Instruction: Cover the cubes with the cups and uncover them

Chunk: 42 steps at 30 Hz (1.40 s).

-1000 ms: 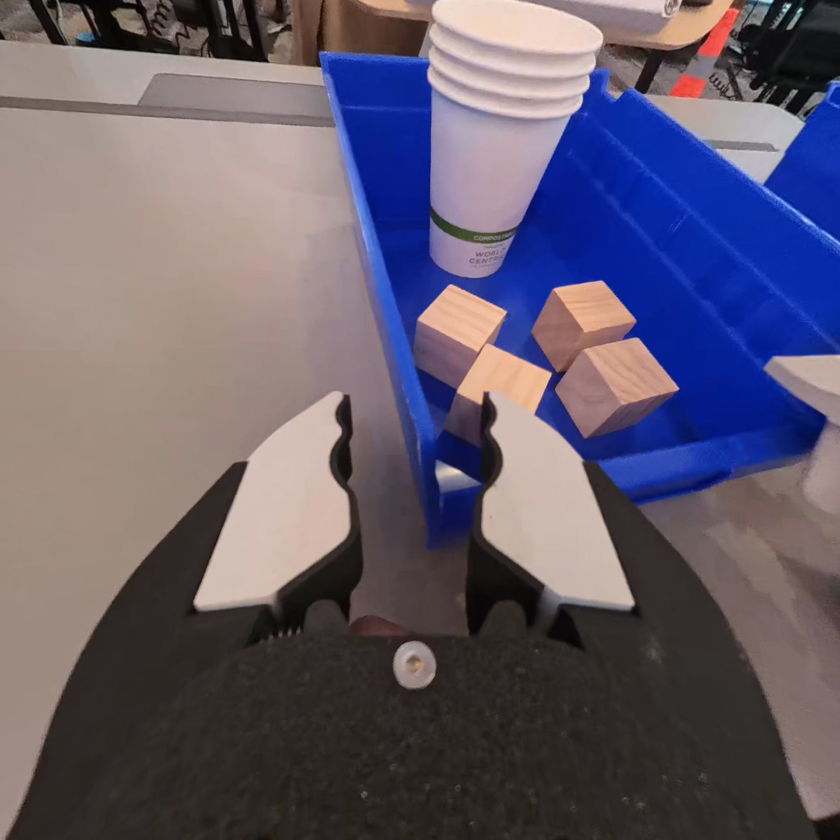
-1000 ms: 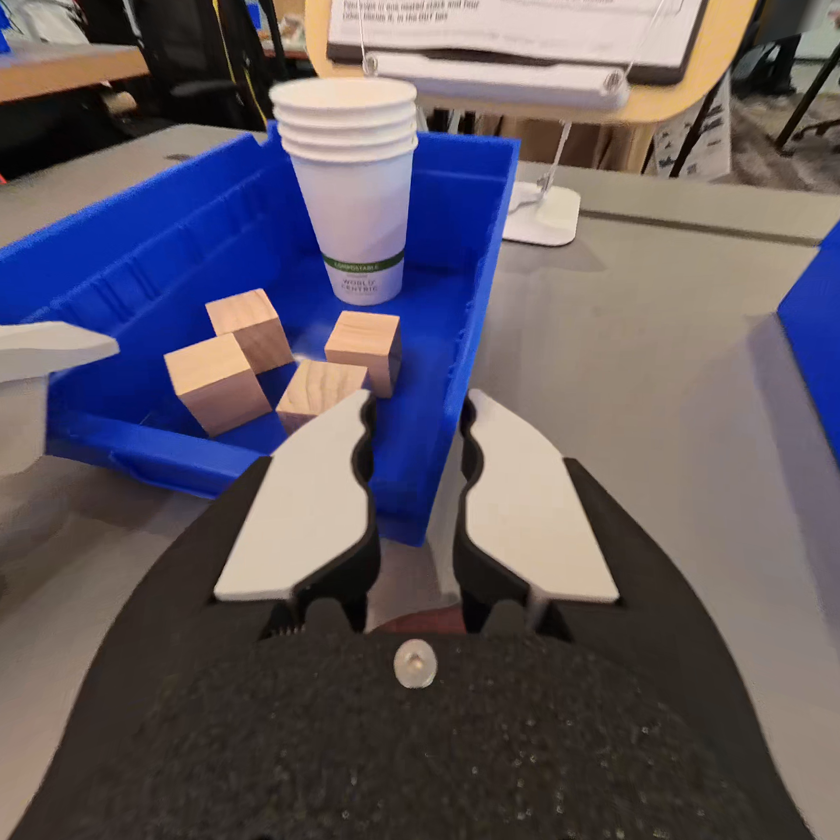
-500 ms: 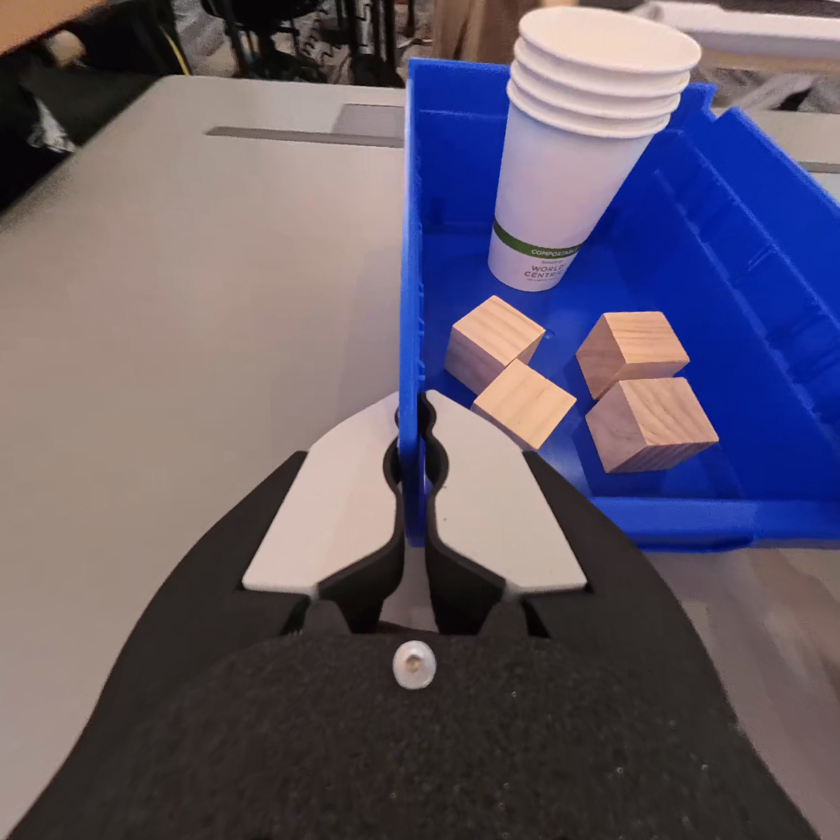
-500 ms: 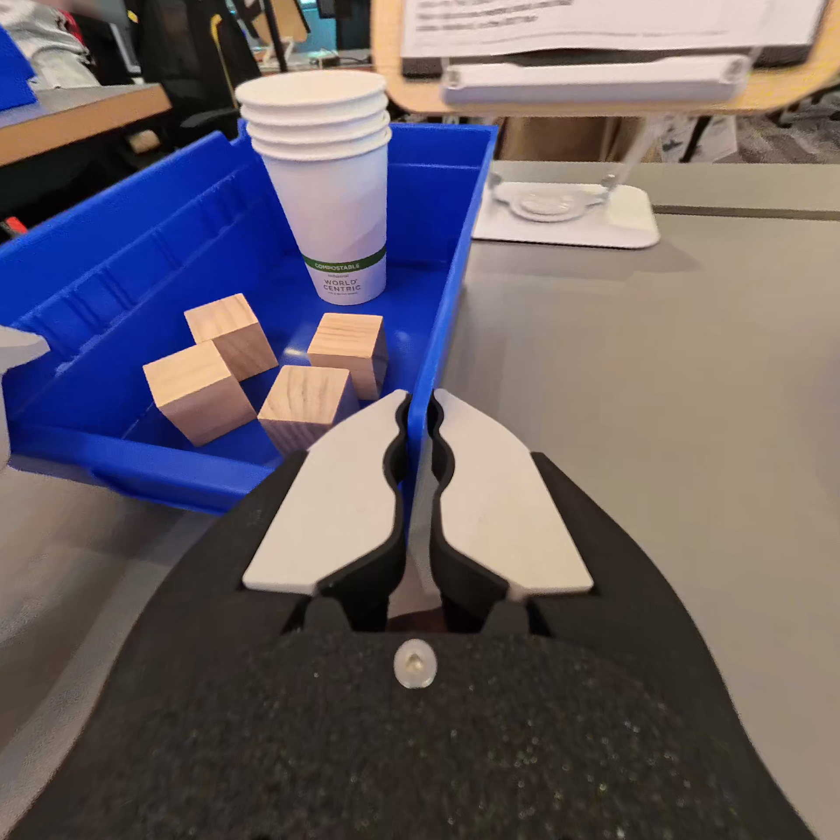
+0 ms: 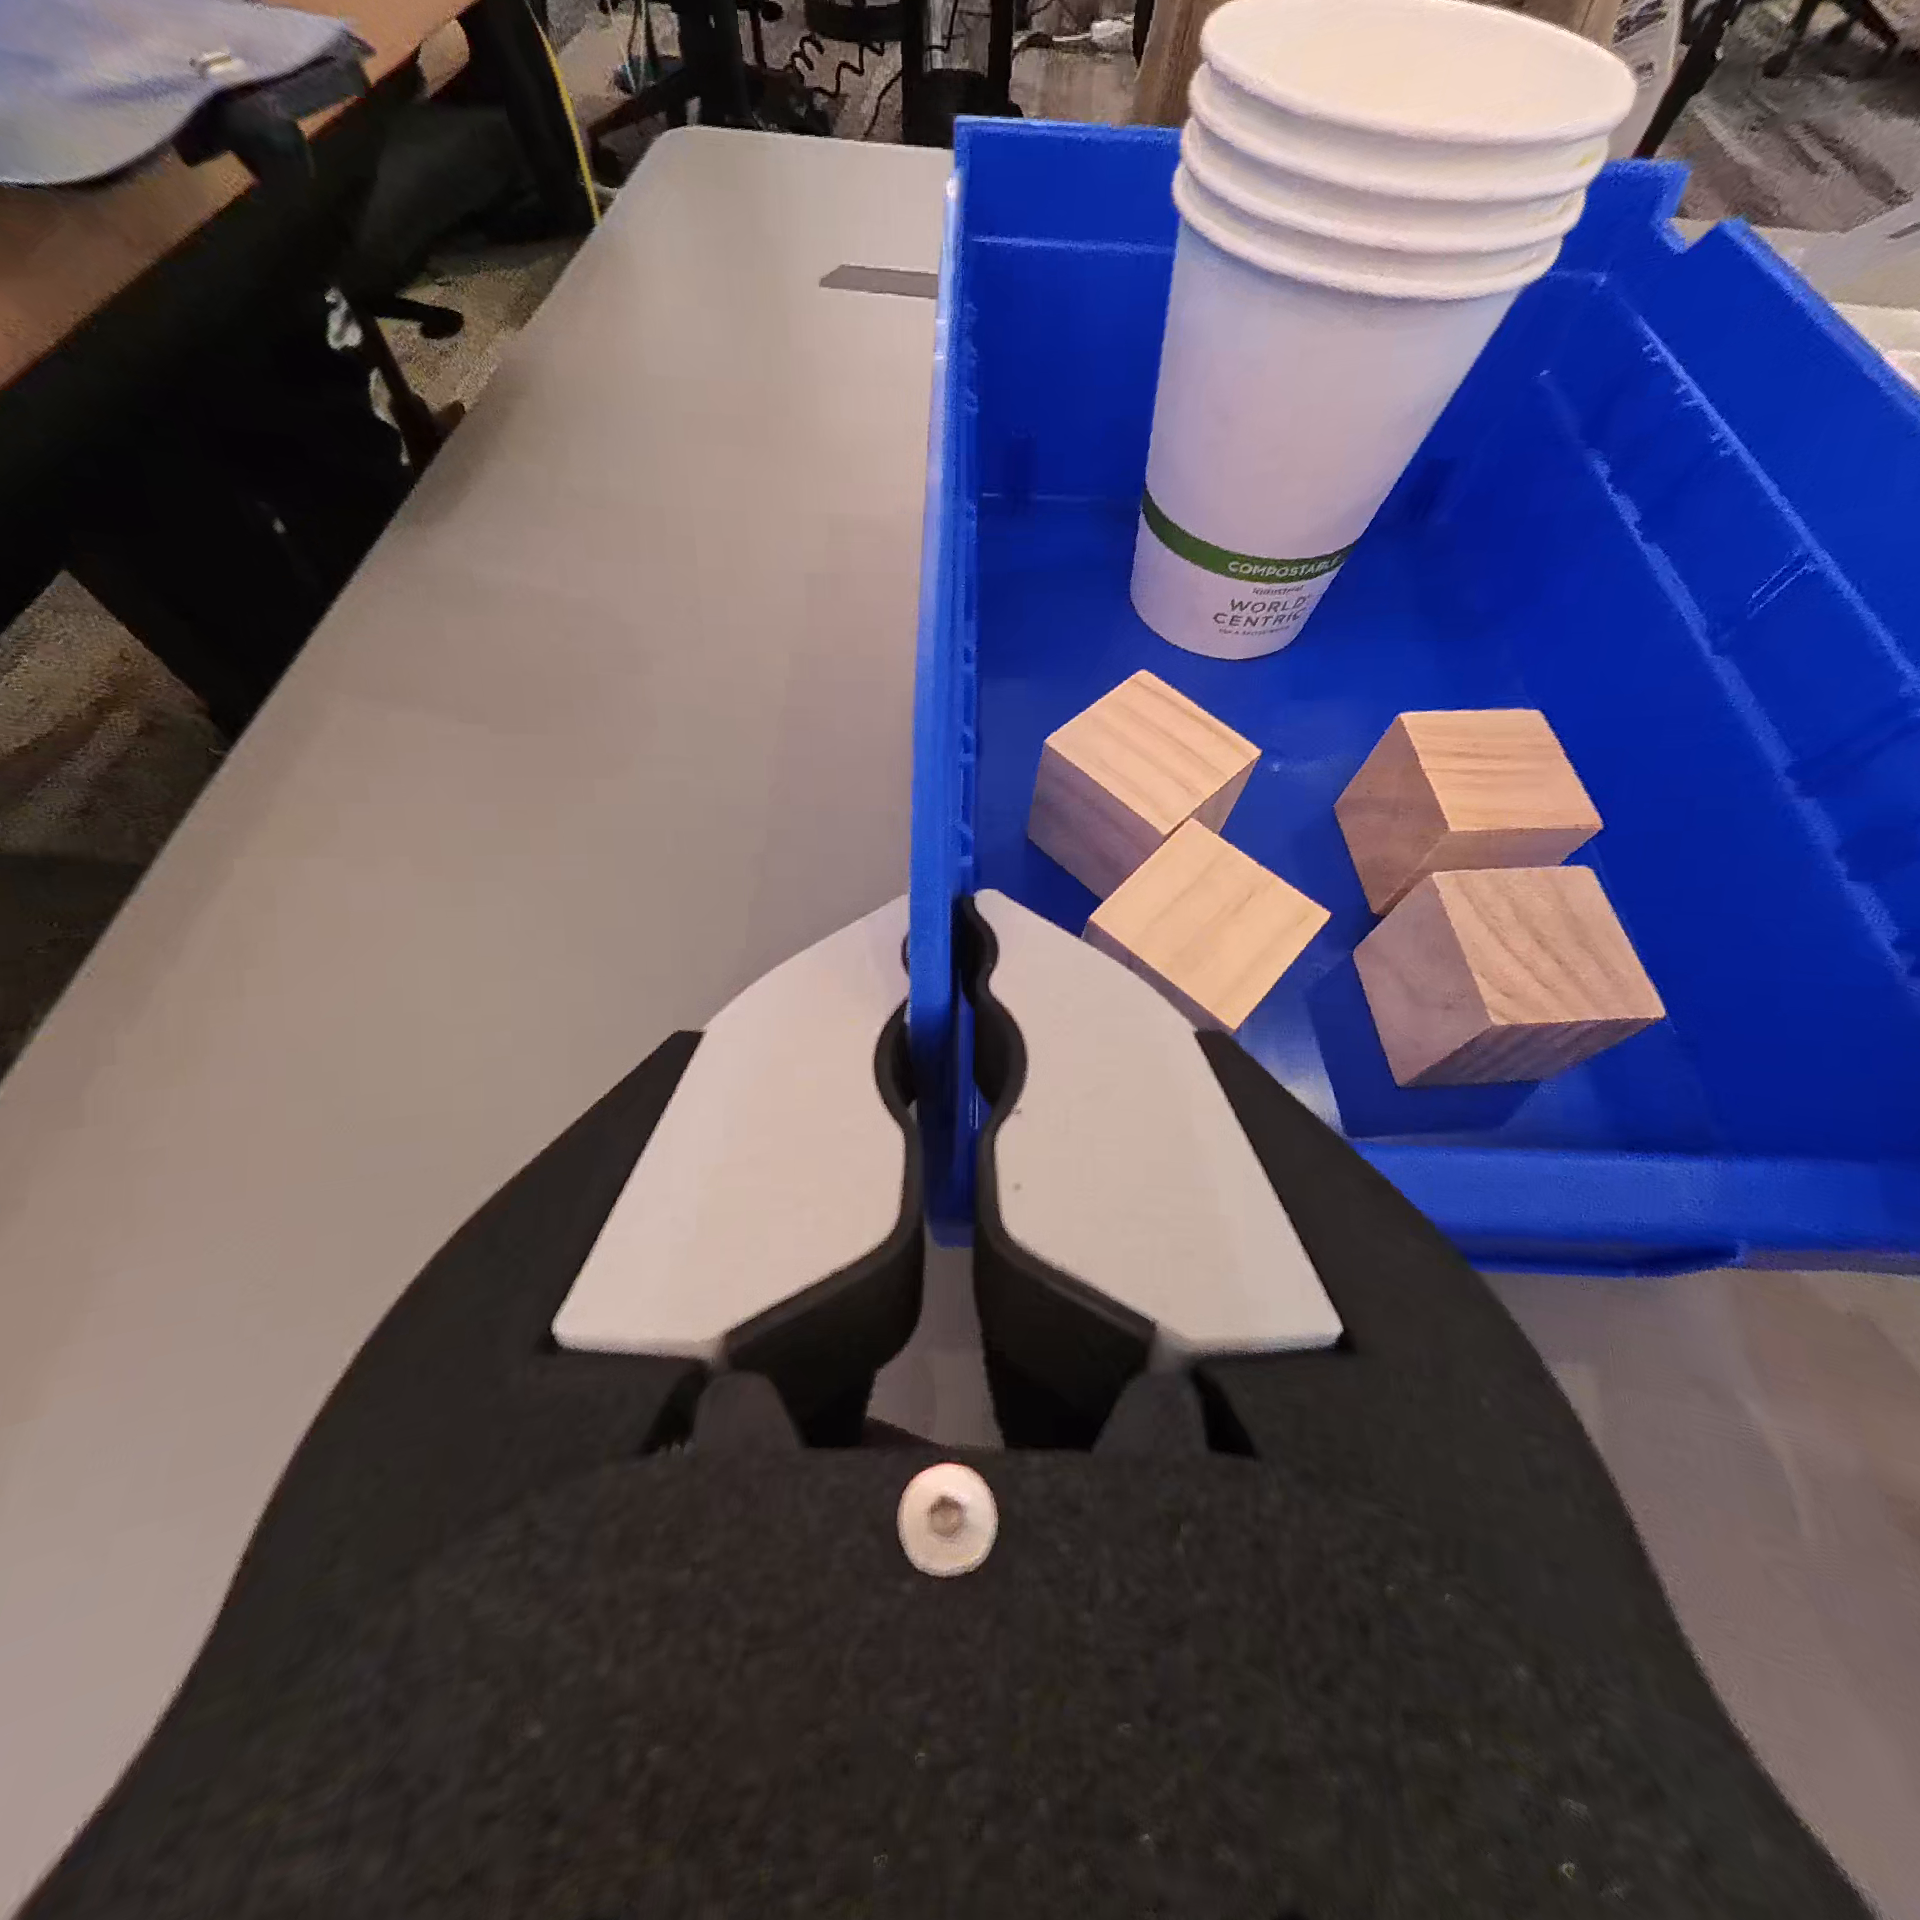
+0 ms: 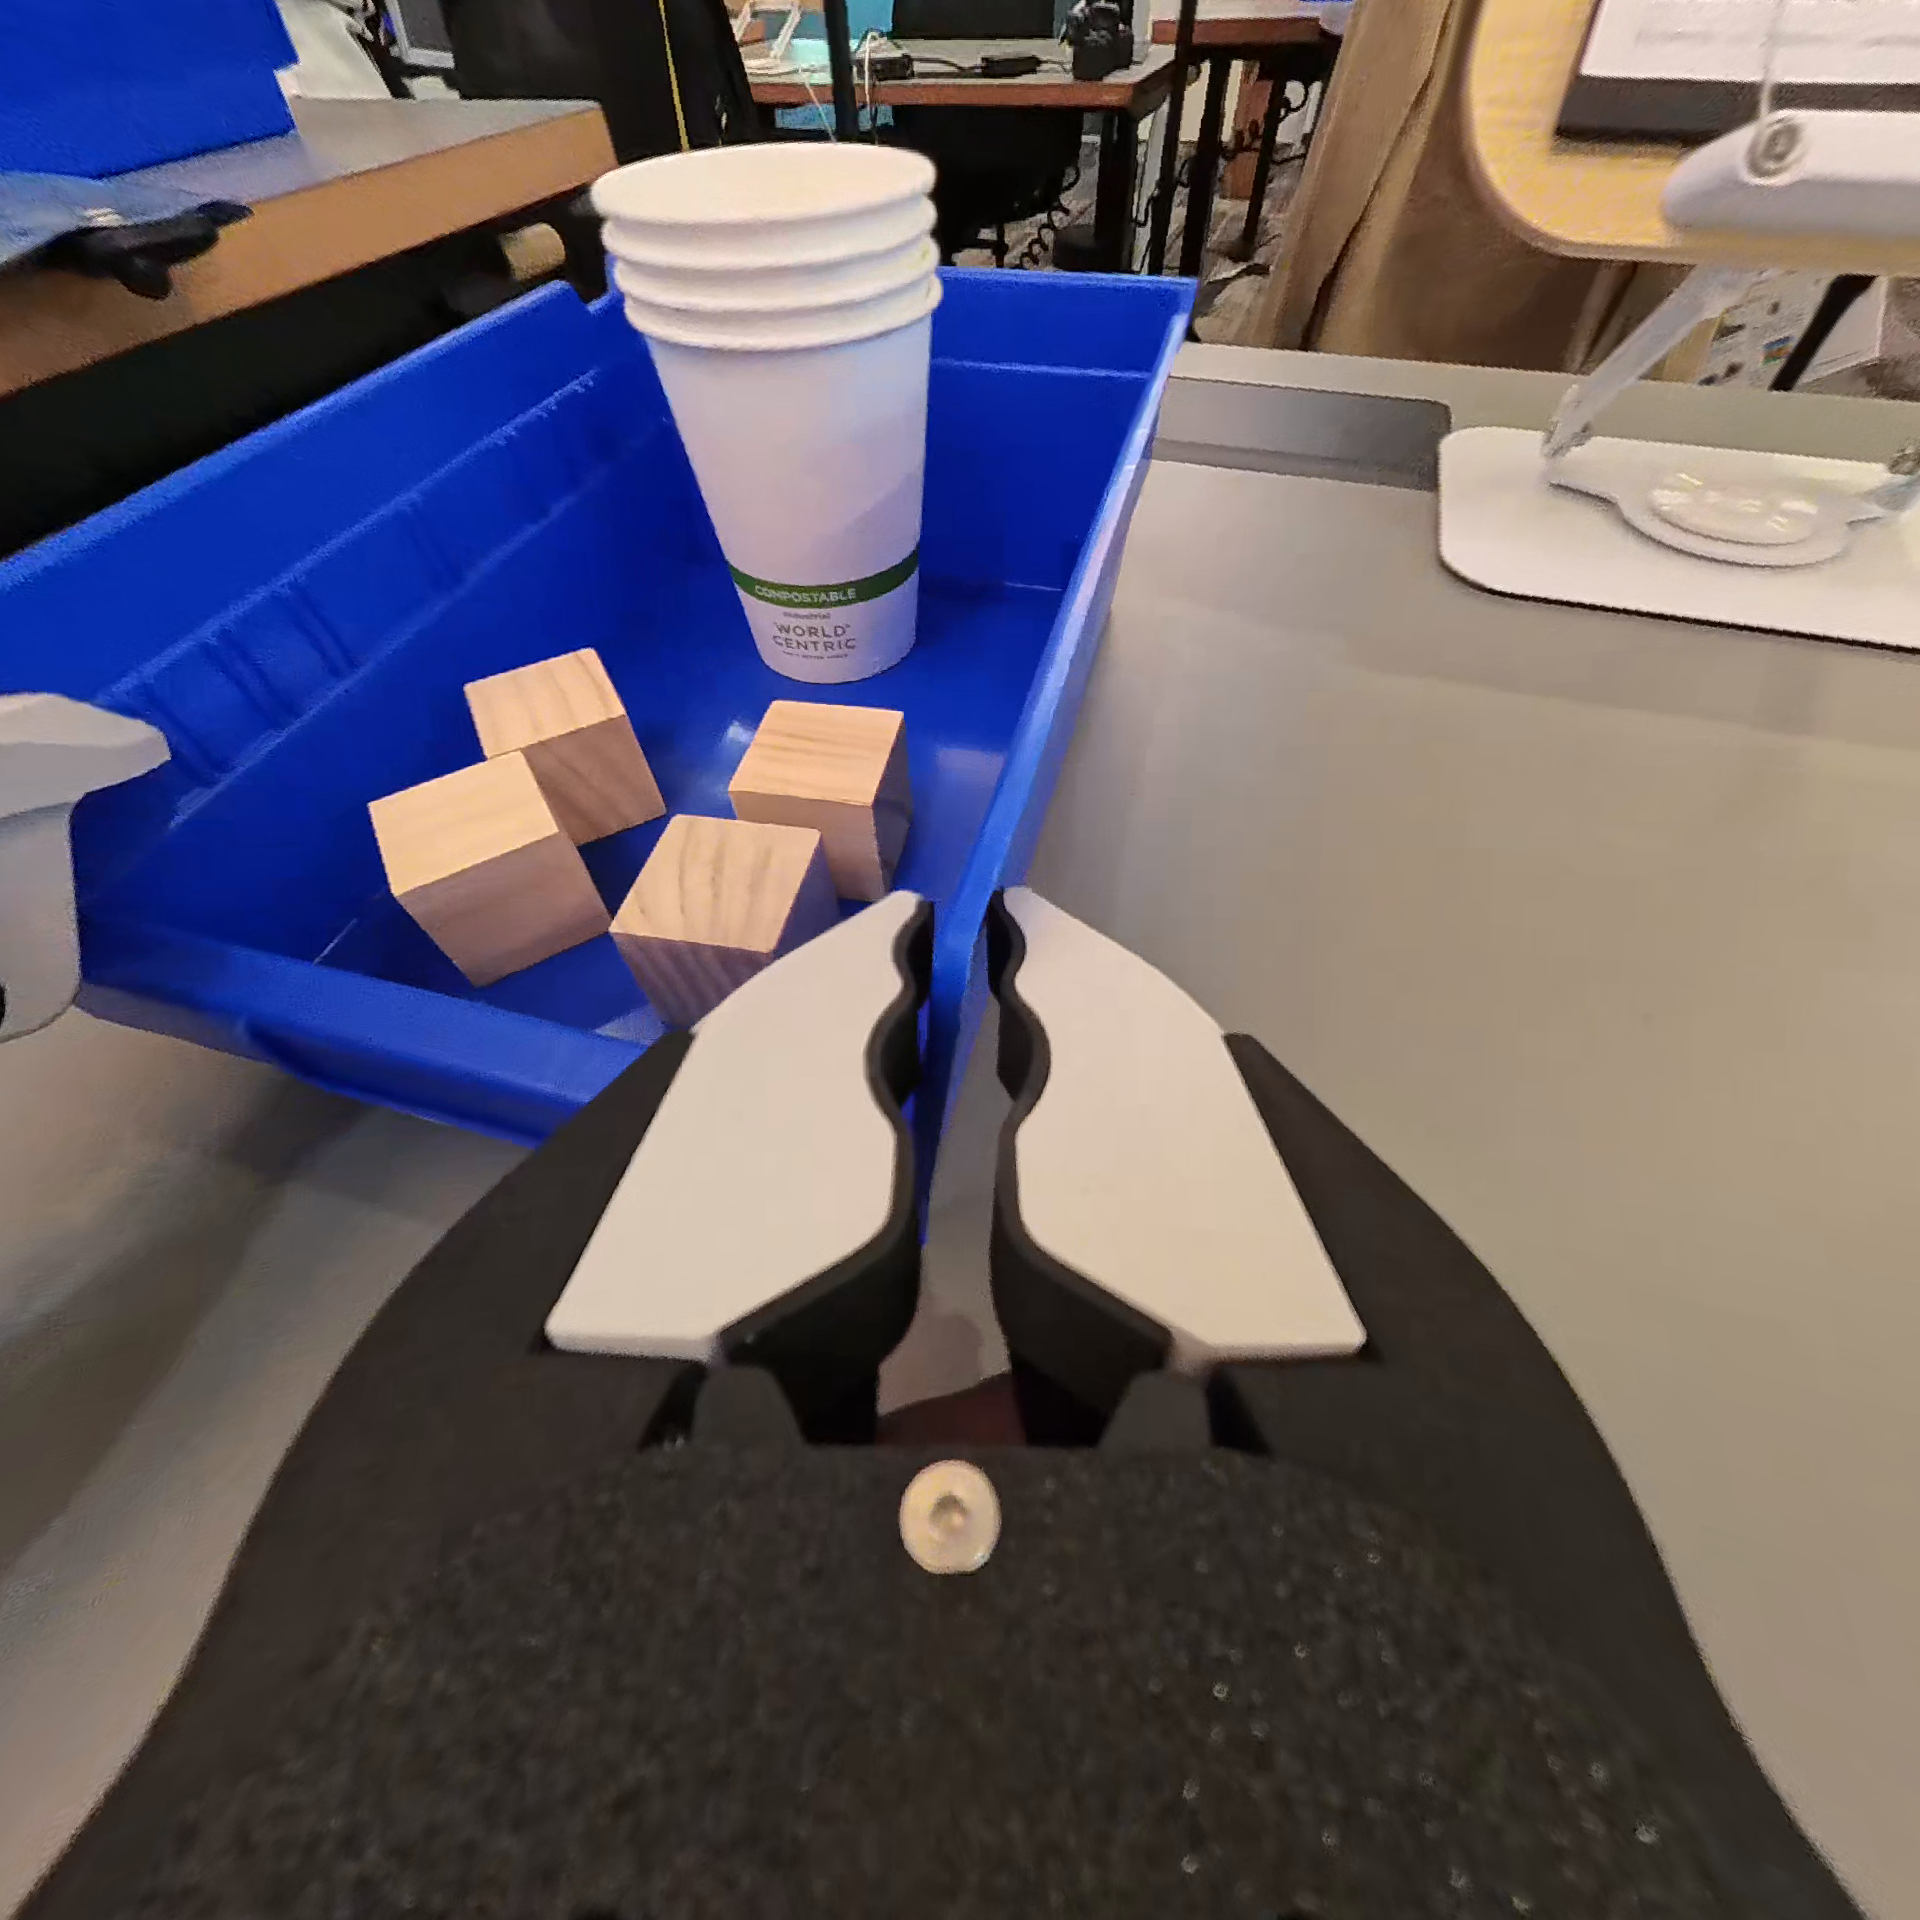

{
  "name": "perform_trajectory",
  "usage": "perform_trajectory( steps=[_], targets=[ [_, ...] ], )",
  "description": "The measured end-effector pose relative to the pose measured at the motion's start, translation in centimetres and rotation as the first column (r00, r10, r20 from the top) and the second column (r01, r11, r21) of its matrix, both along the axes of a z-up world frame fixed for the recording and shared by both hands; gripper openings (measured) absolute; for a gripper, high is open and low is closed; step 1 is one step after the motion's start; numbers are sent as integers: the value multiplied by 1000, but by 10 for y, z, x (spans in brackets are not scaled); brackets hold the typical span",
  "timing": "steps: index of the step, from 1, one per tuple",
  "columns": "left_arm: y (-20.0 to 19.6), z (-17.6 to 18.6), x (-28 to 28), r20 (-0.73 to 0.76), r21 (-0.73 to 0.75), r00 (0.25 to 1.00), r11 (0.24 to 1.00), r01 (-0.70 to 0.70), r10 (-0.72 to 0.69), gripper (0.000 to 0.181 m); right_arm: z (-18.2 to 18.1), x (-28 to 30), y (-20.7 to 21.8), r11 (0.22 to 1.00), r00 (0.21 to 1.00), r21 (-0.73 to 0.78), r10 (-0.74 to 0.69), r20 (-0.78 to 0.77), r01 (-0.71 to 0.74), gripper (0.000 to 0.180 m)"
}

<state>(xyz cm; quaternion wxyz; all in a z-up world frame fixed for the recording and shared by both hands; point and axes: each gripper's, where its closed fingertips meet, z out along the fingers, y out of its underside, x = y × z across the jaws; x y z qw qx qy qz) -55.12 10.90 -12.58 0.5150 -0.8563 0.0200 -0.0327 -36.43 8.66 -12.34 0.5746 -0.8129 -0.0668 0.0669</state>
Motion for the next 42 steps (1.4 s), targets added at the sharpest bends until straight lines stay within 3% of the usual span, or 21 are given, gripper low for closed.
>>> perform_trajectory(
  steps=[13, 15, 17, 19, 21, 25, 28, 31, 37, 39, 42],
  targets=[
    [11, 0, -22, 79, 4, 997, 1000, -22, 22, 5, 0, -21, 5, 991, 989, -10, 136, -55, -137, 15],
    [9, 0, -30, 47, 6, 996, 997, -71, 71, 23, 1, -13, 1, 986, 985, -22, 162, -59, -163, 32],
    [1, 16, -27, 29, 57, 998, 996, -65, 63, 39, 7, 2, -16, 973, 973, -42, 223, -59, -226, 49],
    [-13, 37, -10, 4, 99, 1000, 995, 4, -4, 45, 28, 32, -53, 950, 950, -65, 300, -88, -306, 49],
    [-31, 57, 11, -24, 155, 999, 988, 31, -27, 45, 61, 79, -87, 941, 941, 56, 336, -42, -334, 49],
    [-69, 74, 68, -109, 195, 993, 979, 61, -40, 46, 83, 219, -113, 981, 988, 126, 138, 62, -145, 46],
    [-103, 70, 144, 17, 251, 982, 951, 179, -189, 42, 82, 358, -112, 971, 977, 180, -179, 114, 157, 46],
    [-134, 57, 220, 106, 255, 928, 912, 322, -357, 39, 60, 453, -123, 937, 935, 115, -342, 97, 331, 48],
    [-154, 22, 293, 1, 183, 869, 855, 486, -495, 39, 16, 506, -120, 913, 909, 43, -407, 87, 405, 47],
    [-159, 15, 305, 78, 148, 837, 837, 528, -542, 38, 10, 501, -112, 929, 927, 12, -369, 61, 369, 34],
    [-163, 12, 312, 159, 112, 795, 811, 574, -585, 38, 6, 501, -104, 935, 932, -4, -352, 90, 354, 30]
  ],
)
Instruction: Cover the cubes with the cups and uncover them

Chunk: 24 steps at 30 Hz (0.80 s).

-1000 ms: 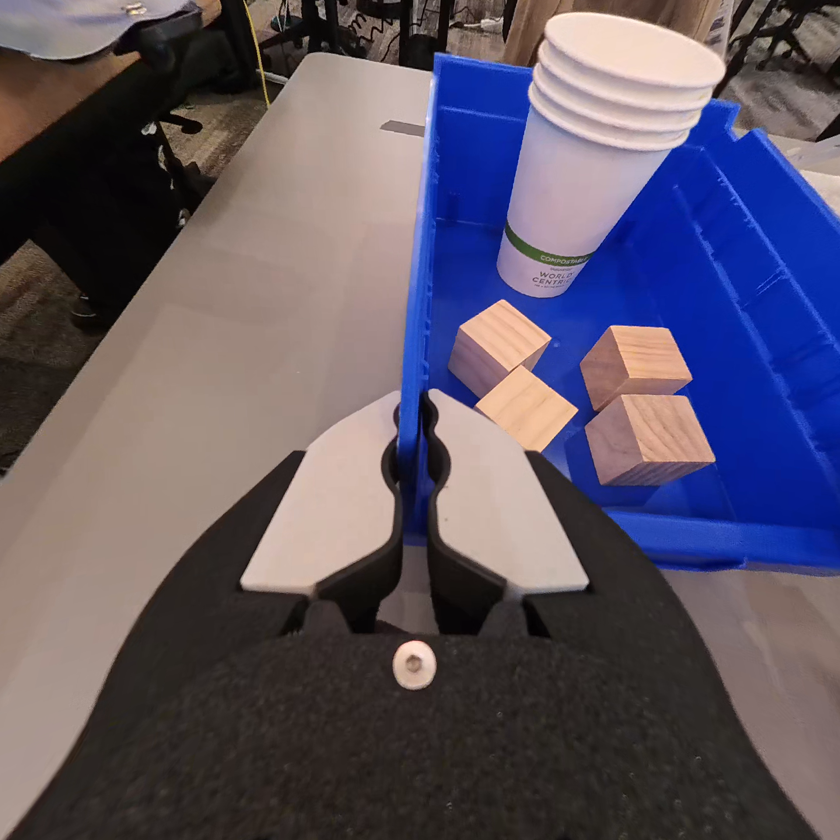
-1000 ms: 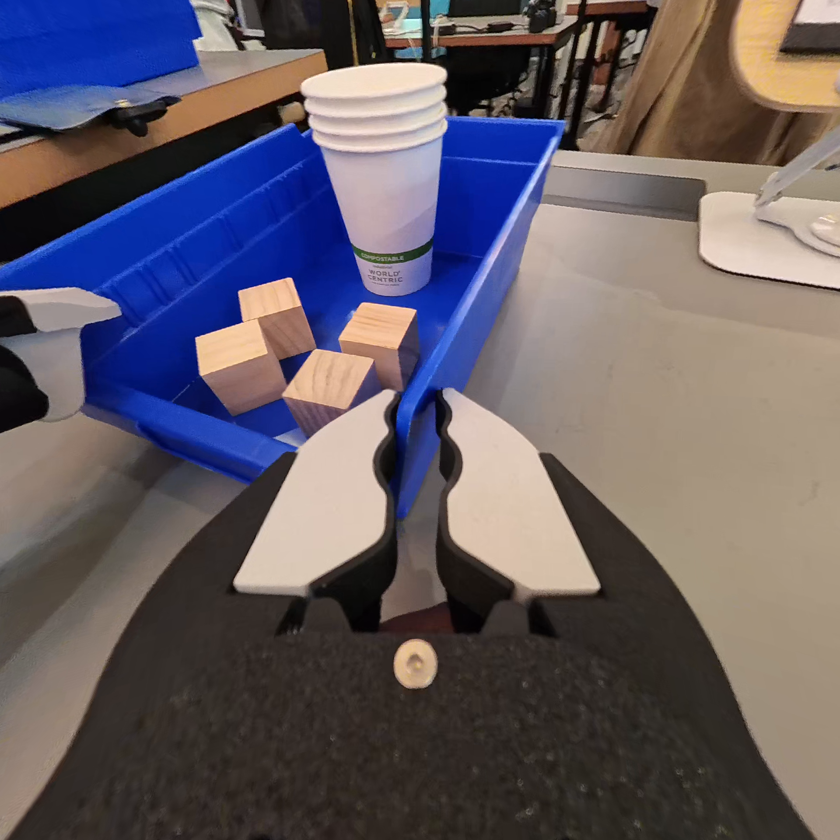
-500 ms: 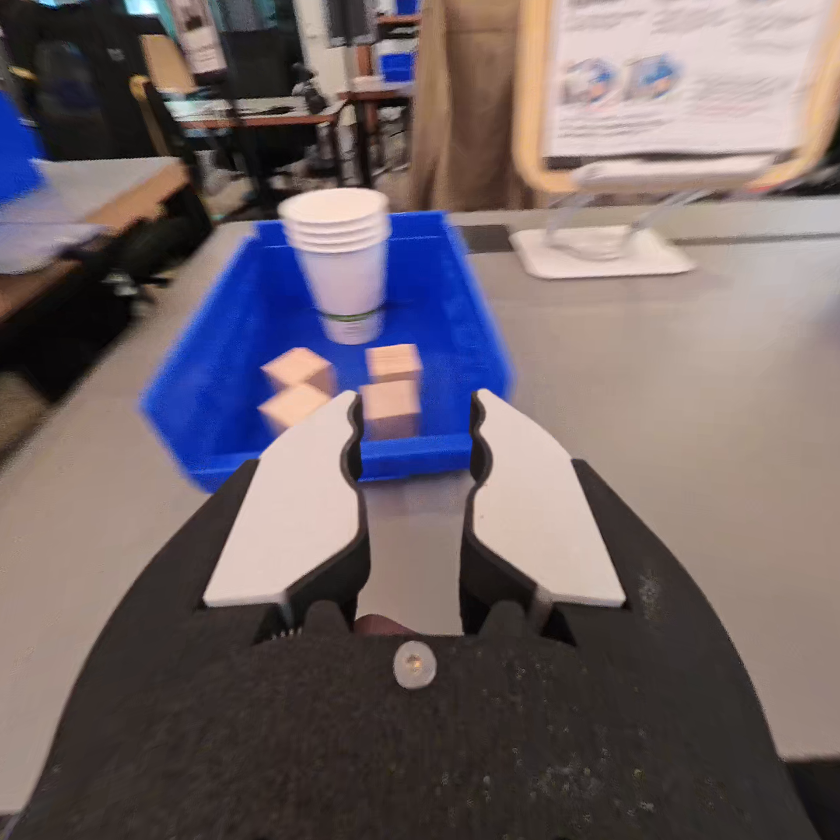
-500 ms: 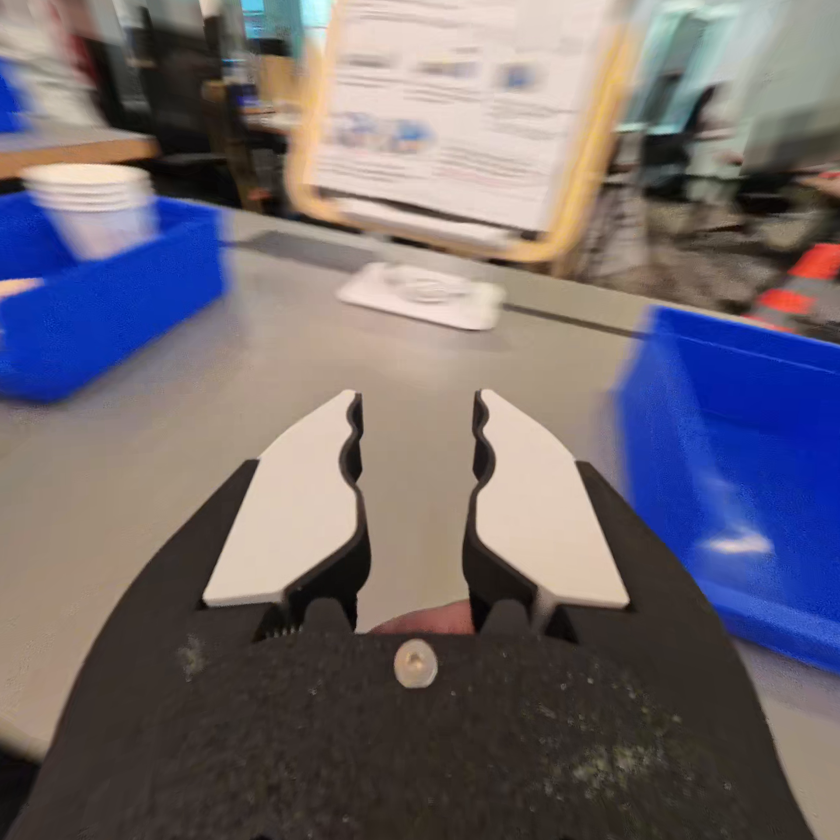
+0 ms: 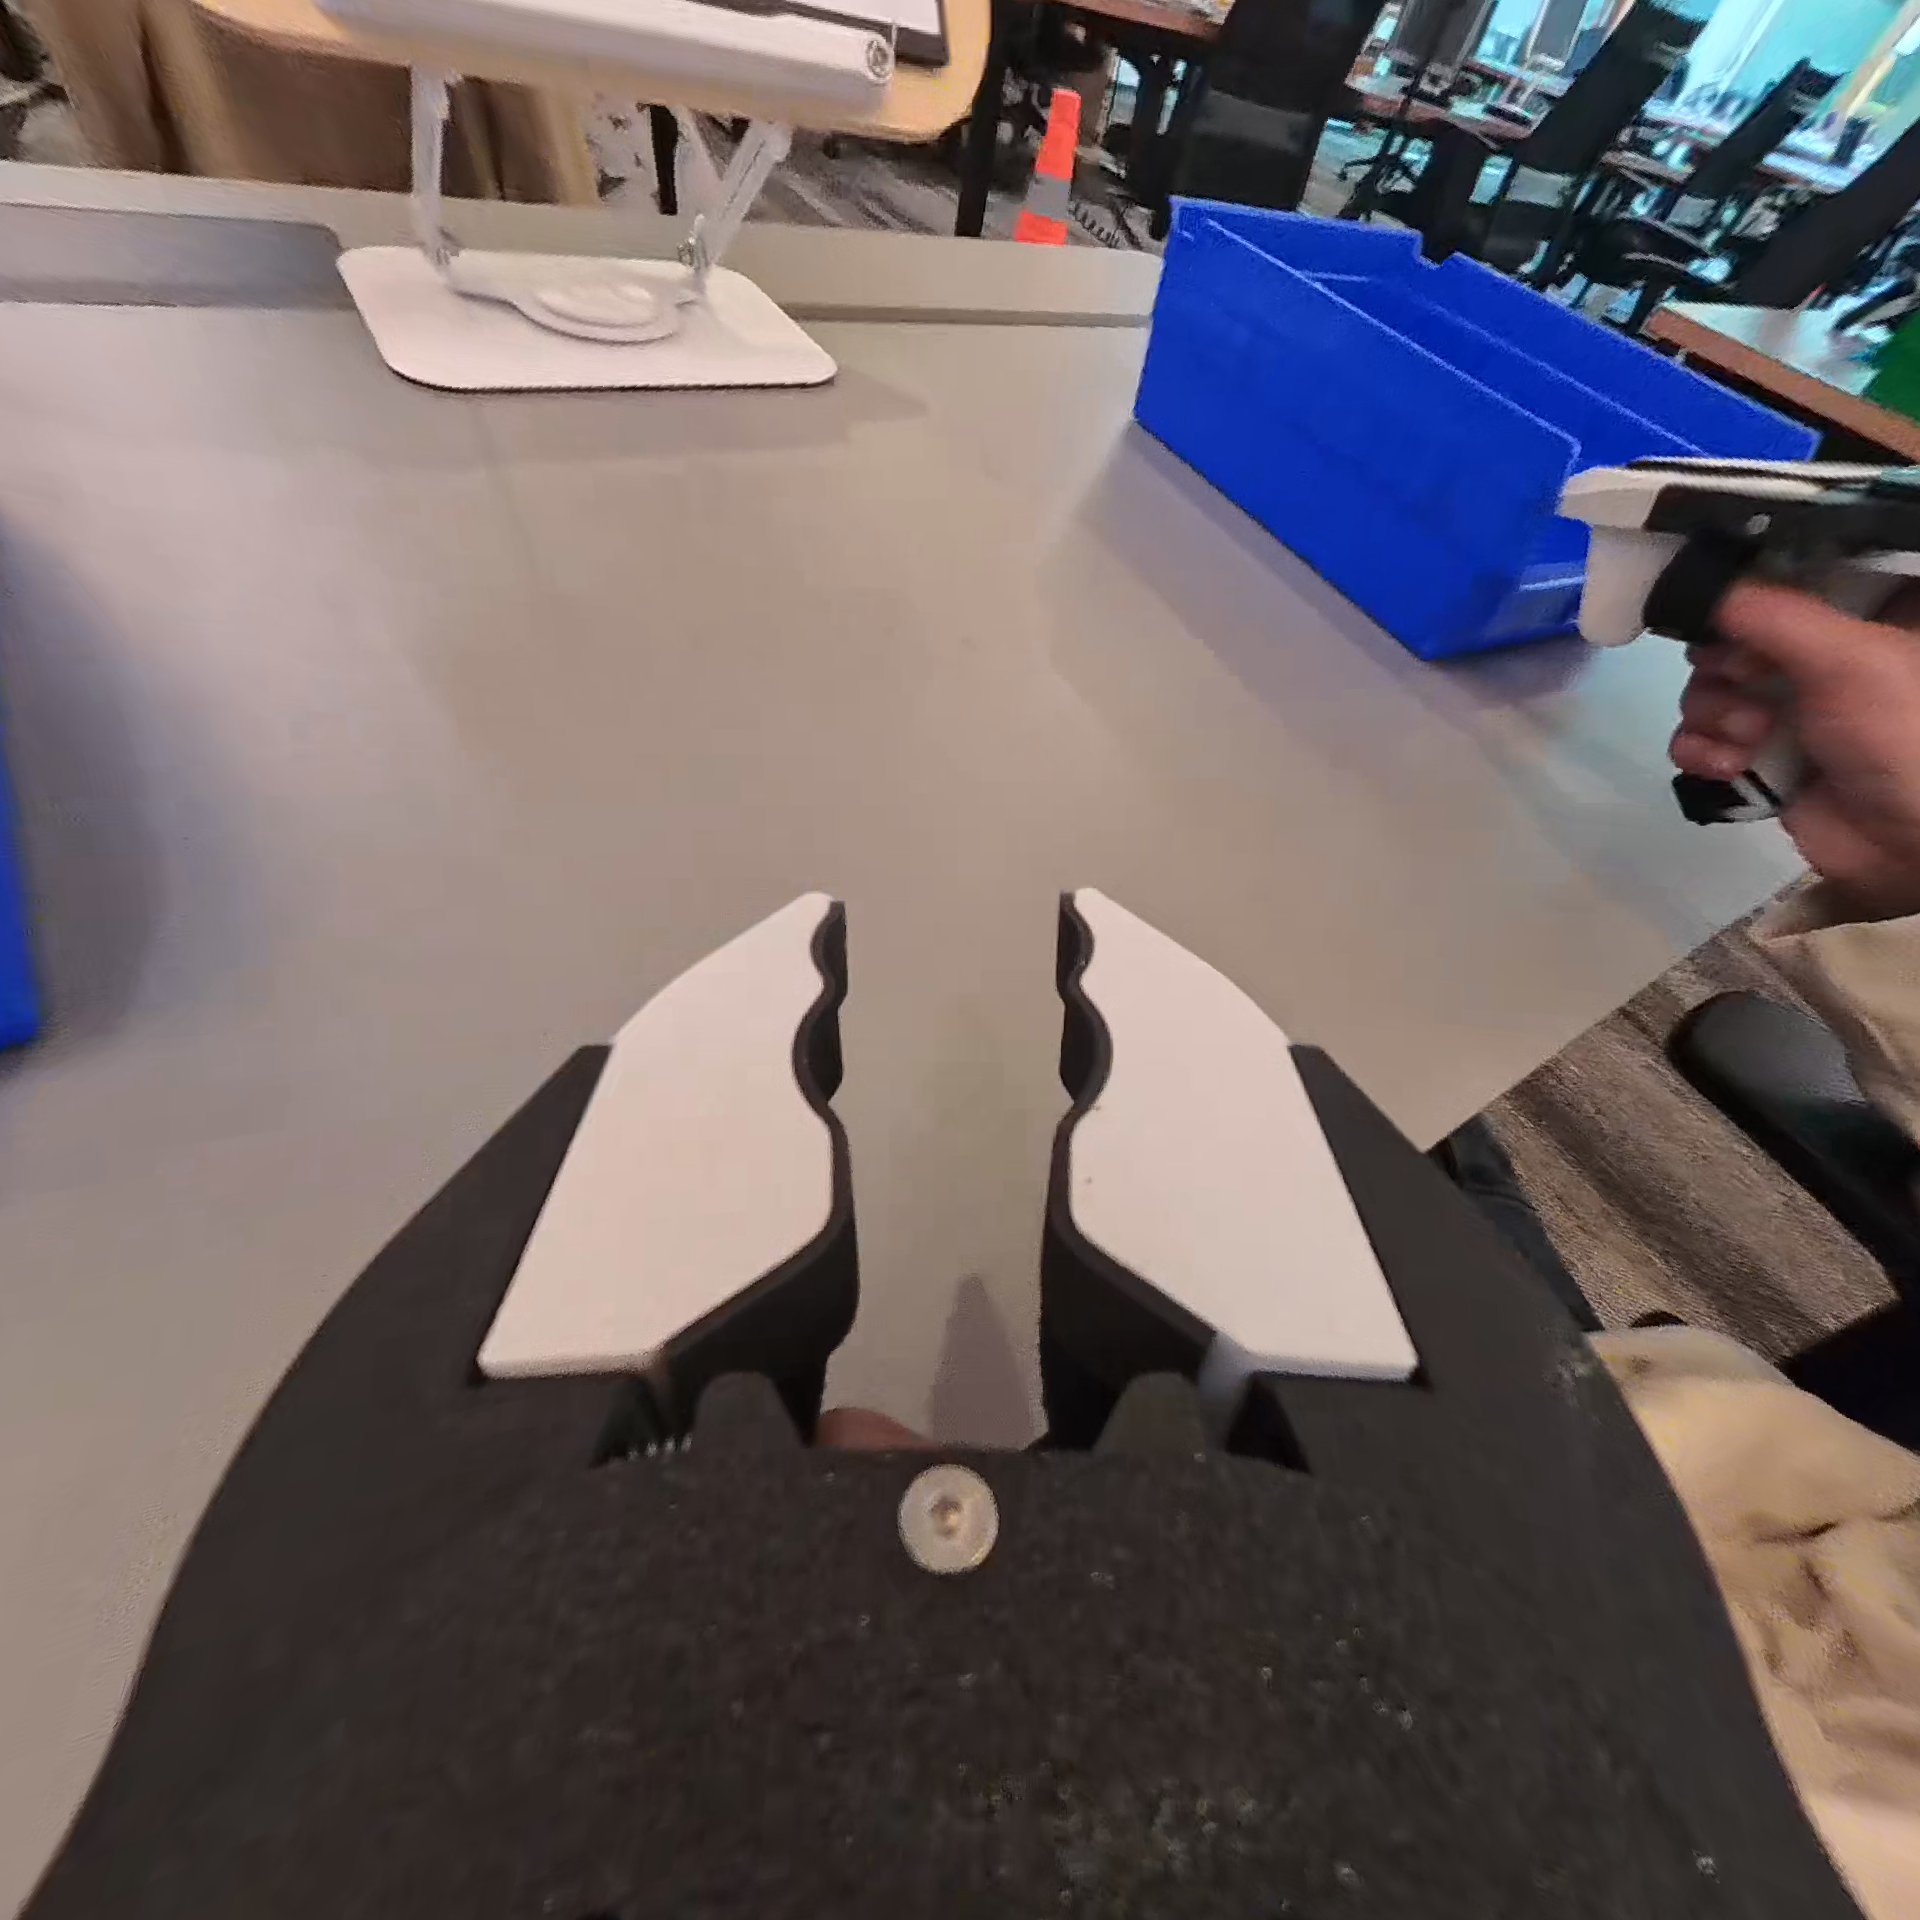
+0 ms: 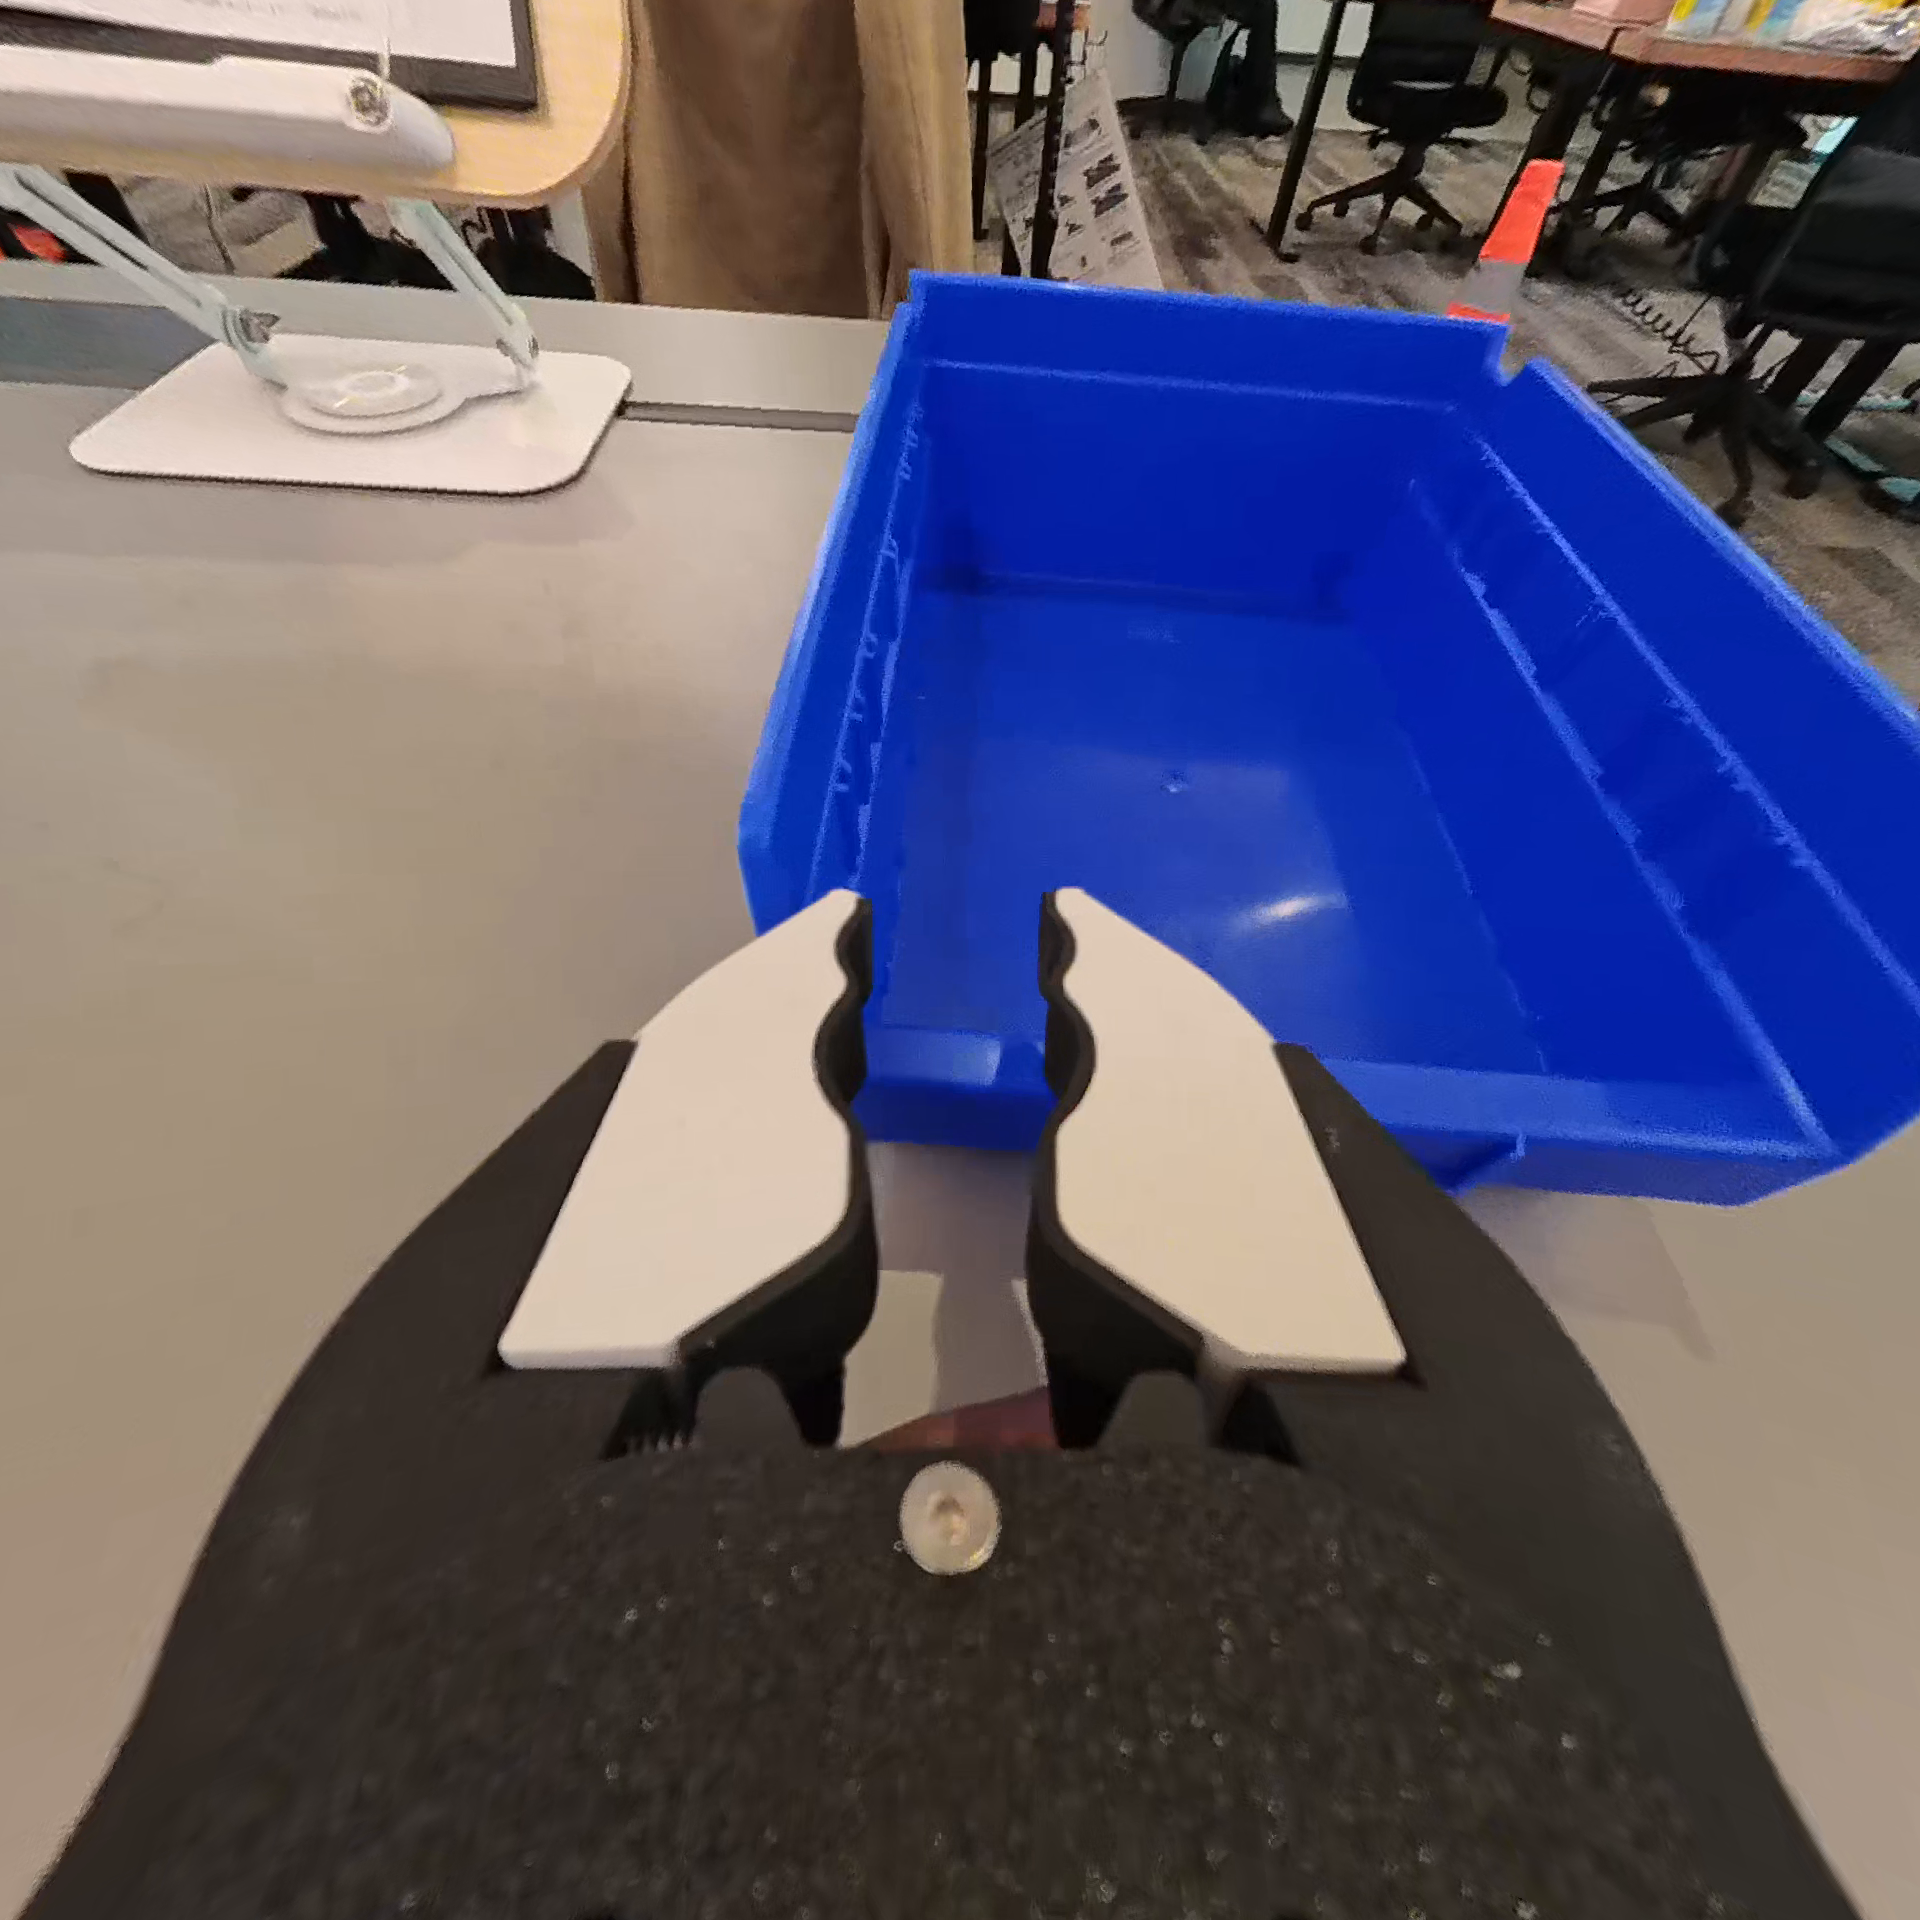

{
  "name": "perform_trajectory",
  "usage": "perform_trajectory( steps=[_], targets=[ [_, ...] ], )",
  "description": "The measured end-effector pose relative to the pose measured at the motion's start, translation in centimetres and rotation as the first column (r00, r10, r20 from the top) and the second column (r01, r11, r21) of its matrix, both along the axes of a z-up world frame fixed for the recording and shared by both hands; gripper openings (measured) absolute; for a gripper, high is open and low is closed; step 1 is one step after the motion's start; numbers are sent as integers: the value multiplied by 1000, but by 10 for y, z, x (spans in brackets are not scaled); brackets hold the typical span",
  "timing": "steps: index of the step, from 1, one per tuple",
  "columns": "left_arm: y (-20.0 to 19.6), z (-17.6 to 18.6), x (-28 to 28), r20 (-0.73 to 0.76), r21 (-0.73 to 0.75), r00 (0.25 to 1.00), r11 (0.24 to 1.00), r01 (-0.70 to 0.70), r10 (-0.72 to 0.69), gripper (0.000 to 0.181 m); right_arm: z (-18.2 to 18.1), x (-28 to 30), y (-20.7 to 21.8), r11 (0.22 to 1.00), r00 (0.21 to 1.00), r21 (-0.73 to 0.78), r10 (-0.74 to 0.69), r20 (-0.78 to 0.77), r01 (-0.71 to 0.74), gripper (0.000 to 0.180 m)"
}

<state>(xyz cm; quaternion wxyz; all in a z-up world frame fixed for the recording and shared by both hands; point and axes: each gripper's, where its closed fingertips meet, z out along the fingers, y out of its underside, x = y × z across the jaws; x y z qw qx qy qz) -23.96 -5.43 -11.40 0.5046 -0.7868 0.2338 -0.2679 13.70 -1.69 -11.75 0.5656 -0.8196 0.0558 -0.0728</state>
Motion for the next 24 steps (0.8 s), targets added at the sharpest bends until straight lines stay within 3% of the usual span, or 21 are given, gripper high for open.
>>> perform_trajectory(
  steps=[6, 12, 14, 17, 21, 24],
  targets=[
    [6, -3, -10, 5, -10, 1000, 1000, -26, 27, 38, -12, 4, 6, 999, 1000, -49, 4, -12, -4, 14],
    [6, -11, -13, -30, -20, 999, 1000, -24, 23, 38, 33, -35, -18, 982, 994, 151, 112, -9, -109, 38],
    [5, -11, -10, -33, -19, 999, 1000, -13, 13, 38, 30, -52, -16, 982, 991, 134, 137, 8, -136, 40],
    [0, -12, -3, -40, -24, 999, 1000, 12, -13, 38, 8, -46, -5, 998, 994, 22, 60, 93, -62, 46],
    [-3, -14, -2, -90, 8, 996, 1000, 16, -15, 38, 0, -33, -3, 1000, 987, 16, 15, 161, -18, 8],
    [0, -15, -6, -97, 11, 995, 1000, -1, 2, 38, 0, -27, -6, 999, 992, 19, 28, 122, -30, 5]
  ],
)
